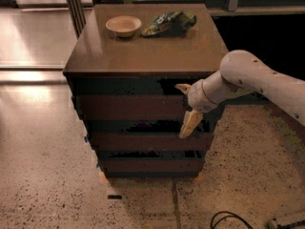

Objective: Open top drawer

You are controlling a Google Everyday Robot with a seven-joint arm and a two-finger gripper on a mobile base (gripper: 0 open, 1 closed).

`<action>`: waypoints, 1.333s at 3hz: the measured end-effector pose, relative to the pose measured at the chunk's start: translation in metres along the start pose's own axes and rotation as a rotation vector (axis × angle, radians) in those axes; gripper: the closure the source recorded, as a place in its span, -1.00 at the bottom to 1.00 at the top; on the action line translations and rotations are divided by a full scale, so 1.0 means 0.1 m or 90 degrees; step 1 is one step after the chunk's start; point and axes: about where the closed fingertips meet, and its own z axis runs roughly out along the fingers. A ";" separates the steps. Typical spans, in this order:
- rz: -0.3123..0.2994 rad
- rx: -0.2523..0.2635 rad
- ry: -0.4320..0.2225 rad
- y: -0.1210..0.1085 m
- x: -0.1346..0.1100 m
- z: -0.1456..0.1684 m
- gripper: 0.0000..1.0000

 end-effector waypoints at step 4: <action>-0.007 -0.089 -0.035 -0.21 0.19 0.59 -1.00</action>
Offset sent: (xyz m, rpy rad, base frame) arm 0.0460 0.0223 -0.0431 -0.0143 0.1996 0.0903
